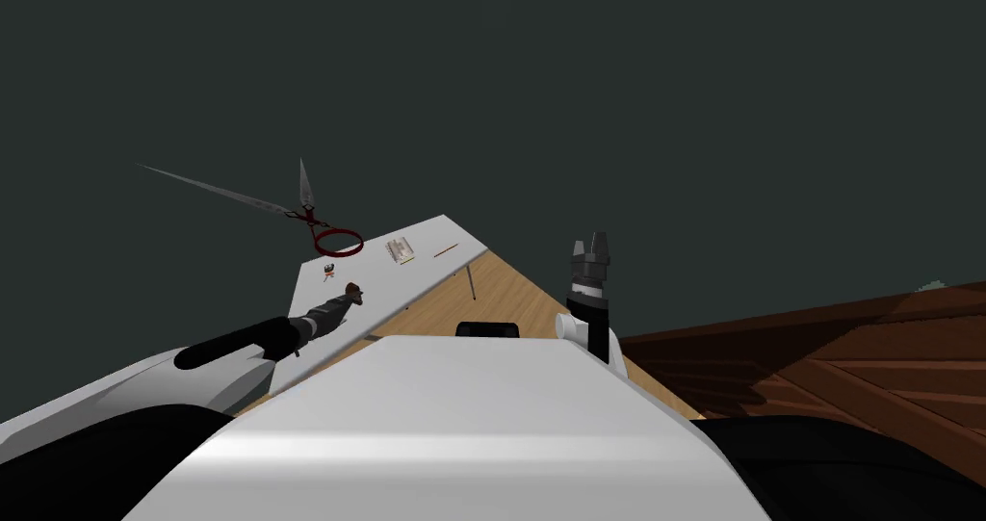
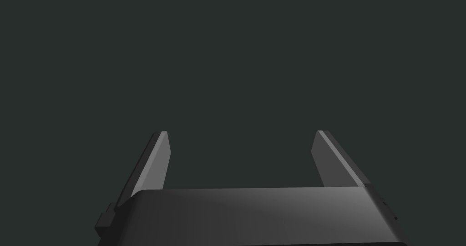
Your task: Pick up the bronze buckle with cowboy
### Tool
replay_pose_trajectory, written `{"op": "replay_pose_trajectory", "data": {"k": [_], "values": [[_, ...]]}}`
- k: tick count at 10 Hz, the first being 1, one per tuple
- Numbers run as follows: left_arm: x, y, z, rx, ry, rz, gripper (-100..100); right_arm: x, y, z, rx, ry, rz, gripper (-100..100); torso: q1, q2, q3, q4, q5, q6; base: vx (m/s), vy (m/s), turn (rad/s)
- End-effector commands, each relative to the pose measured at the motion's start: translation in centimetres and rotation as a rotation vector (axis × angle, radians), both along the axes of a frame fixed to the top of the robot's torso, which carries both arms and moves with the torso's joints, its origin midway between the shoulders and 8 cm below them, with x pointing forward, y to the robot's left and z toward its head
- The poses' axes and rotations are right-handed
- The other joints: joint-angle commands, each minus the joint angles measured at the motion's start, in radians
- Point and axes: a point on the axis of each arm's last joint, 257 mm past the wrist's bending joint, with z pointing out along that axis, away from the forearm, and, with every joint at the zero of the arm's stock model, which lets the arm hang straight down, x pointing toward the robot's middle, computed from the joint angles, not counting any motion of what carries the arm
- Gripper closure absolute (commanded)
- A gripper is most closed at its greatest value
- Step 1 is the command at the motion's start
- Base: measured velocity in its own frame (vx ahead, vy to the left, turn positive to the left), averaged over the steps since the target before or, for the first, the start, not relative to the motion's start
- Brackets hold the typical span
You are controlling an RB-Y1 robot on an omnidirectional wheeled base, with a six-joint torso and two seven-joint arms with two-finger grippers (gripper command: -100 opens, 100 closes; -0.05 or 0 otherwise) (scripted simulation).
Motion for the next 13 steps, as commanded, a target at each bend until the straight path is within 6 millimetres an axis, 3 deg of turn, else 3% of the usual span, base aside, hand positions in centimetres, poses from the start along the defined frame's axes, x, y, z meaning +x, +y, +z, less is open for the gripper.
{"op": "replay_pose_trajectory", "data": {"k": [1,7,13], "values": [[-0.6,0.7,-0.3,0.008,0.037,0.011,-100,0.0,0.0,0.0,0.0,0.0,0.0,0,0.0,0.0,0.0,0.0,0.0,0.0,0.03,0.009,-0.067],[-5.7,4.8,-1.3,0.073,0.297,0.073,-100,0.0,0.0,0.0,0.0,0.0,0.0,0,0.001,-0.001,-0.001,0.0,0.0,0.0,0.043,0.017,-0.135],[-8.6,6.7,-1.2,0.11,0.44,0.11,-100,0.0,0.0,0.0,0.0,0.0,0.0,0,0.0,0.0,0.0,0.0,0.0,-0.001,0.034,0.015,-0.072]]}}
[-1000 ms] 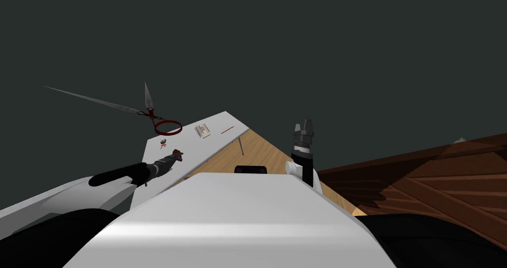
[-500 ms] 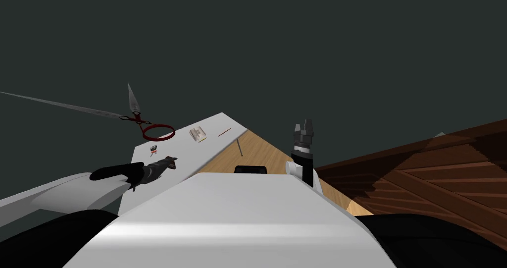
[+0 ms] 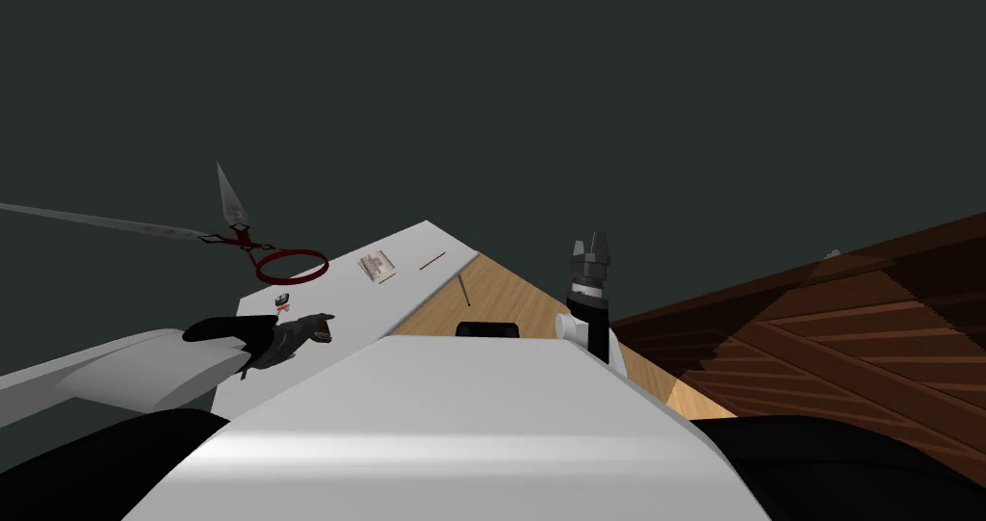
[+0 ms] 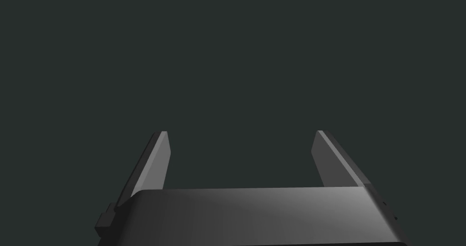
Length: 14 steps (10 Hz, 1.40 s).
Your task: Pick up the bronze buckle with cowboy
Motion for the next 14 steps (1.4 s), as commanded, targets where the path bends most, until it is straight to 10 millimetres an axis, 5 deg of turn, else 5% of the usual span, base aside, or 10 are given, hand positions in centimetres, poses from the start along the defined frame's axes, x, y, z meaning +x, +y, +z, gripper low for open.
{"op": "replay_pose_trajectory", "data": {"k": [1,2,3,7,8,12,13,14], "values": [[0.0,0.0,0.0,0.0,0.0,0.0,-100,0.0,0.0,0.0,0.0,0.0,0.0,0,0.0,0.0,0.0,0.0,0.0,0.0,0.011,0.008,-0.009],[-0.1,0.1,0.0,0.001,0.004,0.001,0,0.0,0.0,0.0,0.0,0.0,0.0,0,-0.001,0.001,0.001,0.0,0.0,0.0,0.0,0.0,0.0],[-0.8,0.5,-0.8,0.002,0.002,0.013,-100,0.0,0.0,0.0,0.0,0.0,0.0,0,-0.001,0.002,0.001,0.0,0.0,0.0,0.013,0.004,-0.08],[-1.6,1.1,-1.6,0.002,0.002,0.027,-100,0.0,0.0,0.0,0.0,0.0,0.0,0,0.0,0.001,0.001,0.0,0.0,0.0,0.016,0.009,-0.055],[-1.7,1.1,-1.7,0.002,0.001,0.027,100,0.0,0.0,0.0,0.0,0.0,0.0,0,-0.001,0.002,0.001,0.0,0.0,0.0,0.0,0.0,0.0],[-1.7,1.1,-1.7,0.004,0.004,0.025,100,0.0,0.0,0.0,0.0,0.0,0.0,0,-0.001,0.002,0.002,0.001,0.0,0.0,0.0,0.0,0.0],[-1.7,1.1,-1.7,0.004,0.004,0.025,0,0.0,0.0,0.0,0.0,0.0,0.0,0,-0.001,0.002,0.002,0.001,0.0,-0.001,0.0,0.0,0.0],[-0.8,0.5,-0.8,0.002,0.002,0.013,100,0.0,0.0,0.0,0.0,0.0,0.0,0,-0.001,0.003,0.002,0.001,0.0,-0.001,-0.015,-0.005,0.118]]}}
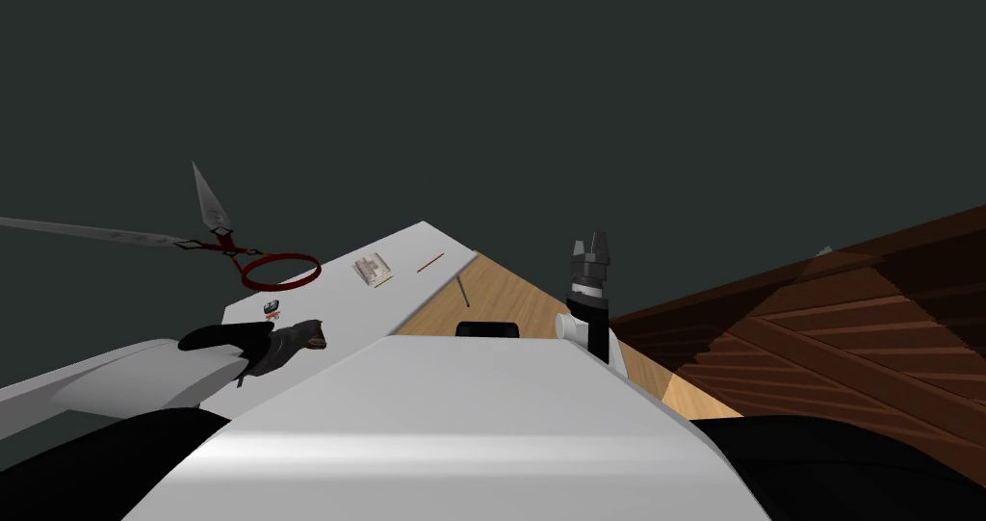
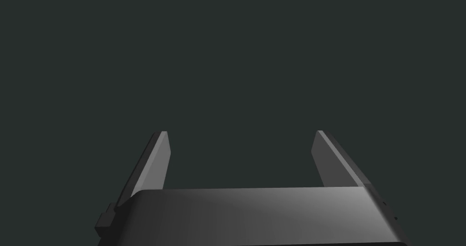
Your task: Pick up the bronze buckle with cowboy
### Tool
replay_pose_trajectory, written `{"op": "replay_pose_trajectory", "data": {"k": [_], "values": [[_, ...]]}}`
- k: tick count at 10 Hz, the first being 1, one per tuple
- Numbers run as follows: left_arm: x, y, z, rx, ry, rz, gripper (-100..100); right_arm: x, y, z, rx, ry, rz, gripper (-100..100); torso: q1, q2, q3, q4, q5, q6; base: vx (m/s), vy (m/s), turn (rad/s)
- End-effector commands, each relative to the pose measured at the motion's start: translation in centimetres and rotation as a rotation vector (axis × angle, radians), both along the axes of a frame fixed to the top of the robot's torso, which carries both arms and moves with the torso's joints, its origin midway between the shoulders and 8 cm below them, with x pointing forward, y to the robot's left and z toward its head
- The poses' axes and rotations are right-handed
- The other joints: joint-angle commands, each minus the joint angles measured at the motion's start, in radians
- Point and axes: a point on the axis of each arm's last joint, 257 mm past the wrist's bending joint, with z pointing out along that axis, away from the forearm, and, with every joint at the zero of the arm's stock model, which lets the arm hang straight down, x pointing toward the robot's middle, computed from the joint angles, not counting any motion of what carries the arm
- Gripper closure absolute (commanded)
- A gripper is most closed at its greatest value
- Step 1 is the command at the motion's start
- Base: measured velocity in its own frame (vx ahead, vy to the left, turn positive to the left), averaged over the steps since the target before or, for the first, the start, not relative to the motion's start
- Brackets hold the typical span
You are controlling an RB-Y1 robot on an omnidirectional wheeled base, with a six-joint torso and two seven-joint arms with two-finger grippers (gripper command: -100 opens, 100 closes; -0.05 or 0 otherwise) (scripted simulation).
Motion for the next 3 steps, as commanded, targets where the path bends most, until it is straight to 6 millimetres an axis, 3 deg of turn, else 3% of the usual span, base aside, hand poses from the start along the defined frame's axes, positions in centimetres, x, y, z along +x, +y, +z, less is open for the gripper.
{"op": "replay_pose_trajectory", "data": {"k": [1,2,3], "values": [[0.85,-0.57,0.8,-0.001,0.001,-0.009,100,0.0,0.0,0.0,0.0,0.0,0.0,0,0.0,0.0,0.0,0.0,0.0,0.0,-0.031,-0.015,0.124],[0.58,-0.32,0.56,-0.001,-0.002,-0.008,100,0.0,0.0,0.0,0.0,0.0,0.0,0,-0.001,0.001,0.001,0.0,0.0,0.0,-0.015,-0.009,0.018],[0.62,-0.36,0.62,-0.001,-0.001,-0.007,0,0.0,0.0,0.0,0.0,0.0,0.0,0,0.0,0.0,0.0,0.0,0.0,0.0,0.0,0.0,0.0]]}}
